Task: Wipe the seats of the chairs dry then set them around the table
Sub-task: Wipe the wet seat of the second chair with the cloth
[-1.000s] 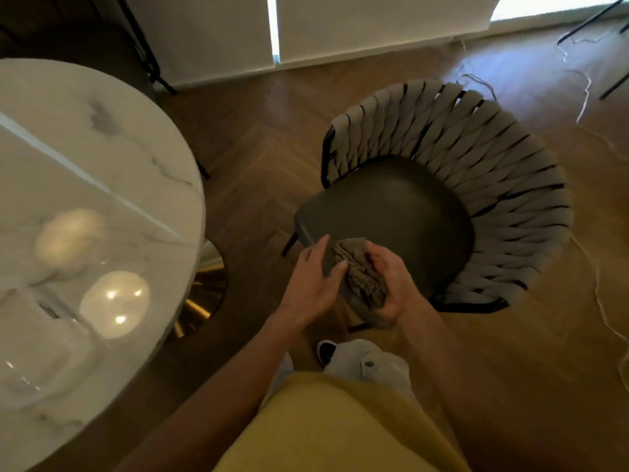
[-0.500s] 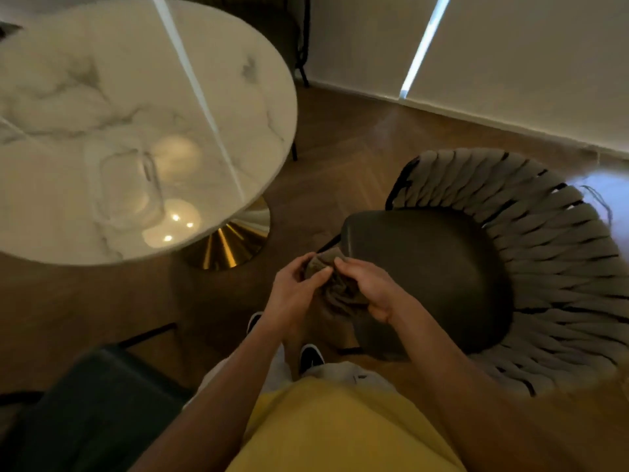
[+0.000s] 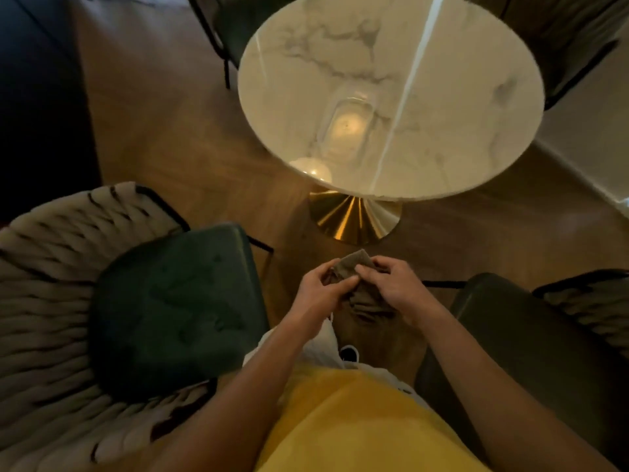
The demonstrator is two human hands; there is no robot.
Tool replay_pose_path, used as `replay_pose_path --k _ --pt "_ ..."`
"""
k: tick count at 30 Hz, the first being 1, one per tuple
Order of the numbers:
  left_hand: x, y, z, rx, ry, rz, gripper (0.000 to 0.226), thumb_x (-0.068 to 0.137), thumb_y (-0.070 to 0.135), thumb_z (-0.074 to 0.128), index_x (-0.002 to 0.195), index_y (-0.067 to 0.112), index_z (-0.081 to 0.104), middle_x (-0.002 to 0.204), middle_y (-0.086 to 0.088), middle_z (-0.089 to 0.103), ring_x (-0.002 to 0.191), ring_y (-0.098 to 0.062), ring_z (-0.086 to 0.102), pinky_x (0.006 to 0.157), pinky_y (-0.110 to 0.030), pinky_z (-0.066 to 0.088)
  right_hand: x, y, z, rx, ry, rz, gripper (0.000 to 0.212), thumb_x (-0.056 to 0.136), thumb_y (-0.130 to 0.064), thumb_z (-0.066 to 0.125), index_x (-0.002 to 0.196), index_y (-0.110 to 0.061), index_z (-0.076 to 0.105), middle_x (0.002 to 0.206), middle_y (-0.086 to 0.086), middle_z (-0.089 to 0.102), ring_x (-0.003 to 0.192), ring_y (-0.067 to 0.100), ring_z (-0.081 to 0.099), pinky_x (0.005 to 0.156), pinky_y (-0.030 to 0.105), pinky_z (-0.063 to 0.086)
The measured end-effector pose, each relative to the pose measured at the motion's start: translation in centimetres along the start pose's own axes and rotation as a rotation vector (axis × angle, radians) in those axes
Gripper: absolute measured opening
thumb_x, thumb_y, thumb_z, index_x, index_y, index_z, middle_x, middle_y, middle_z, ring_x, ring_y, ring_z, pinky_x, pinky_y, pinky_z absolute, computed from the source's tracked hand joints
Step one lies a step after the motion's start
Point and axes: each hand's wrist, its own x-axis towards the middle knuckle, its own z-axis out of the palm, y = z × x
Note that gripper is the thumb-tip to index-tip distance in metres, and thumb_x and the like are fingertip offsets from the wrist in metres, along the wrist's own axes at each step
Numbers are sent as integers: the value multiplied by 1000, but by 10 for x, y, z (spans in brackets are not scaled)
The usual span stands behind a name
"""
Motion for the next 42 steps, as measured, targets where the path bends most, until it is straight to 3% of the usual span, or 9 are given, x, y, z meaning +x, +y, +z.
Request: replay_pose_path --k 8,13,15,20,25,29,33,36,42 --pt "-30 -35 -52 -237 169 -122 25 90 17 65 115 16 64 111 -8 69 104 -24 66 84 -37 57 3 -4 47 -77 -264 133 12 93 -20 58 102 -18 66 98 6 68 87 18 66 64 28 53" --pt "-45 -53 -72 -454 215 -123 21 93 12 60 114 14 65 107 -6 71 101 -23 66 83 -35 55 10 6 82 51 -347 280 25 91 -23 58 110 -9 67 110 18 68 105 34 64 93 50 51" --pt "-50 -62 -82 -482 219 -112 22 94 11 58 116 13 64 109 -8 70 99 -22 67 81 -32 55 14 10 93 84 -400 320 30 89 -25 57 114 -10 66 114 19 66 107 36 63 94 50 50" --pt "-64 -91 -114 -354 251 -37 52 84 14 73 126 40 58 124 -5 61 116 -22 60 99 -45 50 16 15 125 181 -578 437 37 90 -22 53 124 -8 57 116 23 64 93 33 66 70 39 57" --pt "-81 -122 -141 -159 342 -72 83 77 25 80 145 39 35 128 -1 51 114 -20 57 98 -42 52 16 20 156 79 -704 483 42 79 -23 71 112 -4 54 101 23 63 89 33 65 77 42 55" --pt "-95 -142 -158 -187 430 -62 74 78 33 80 141 32 40 126 0 51 113 -13 54 93 -30 51 20 28 187 -144 -579 405 31 80 -21 69 105 -3 66 98 19 68 86 29 67 76 39 56" --pt "-102 -168 -172 -191 504 -135 54 88 25 71 136 24 48 110 8 55 96 -2 55 73 -15 46 31 33 208 -398 -411 237 21 87 -13 67 106 -22 68 103 6 67 92 20 65 75 34 55" --pt "-94 -183 -179 -231 562 -213 47 91 26 66 135 24 50 107 10 55 95 -3 54 80 -22 47 44 36 216 -570 -416 105 31 89 -14 65 115 -32 61 107 -10 59 98 10 58 79 28 53" --pt "-37 -205 -182 -371 743 -332 49 91 25 67 136 23 49 120 -1 56 110 -19 57 96 -37 51 108 63 224 -876 -605 -31 27 94 -20 59 121 -24 64 113 -2 63 98 13 63 83 27 54"
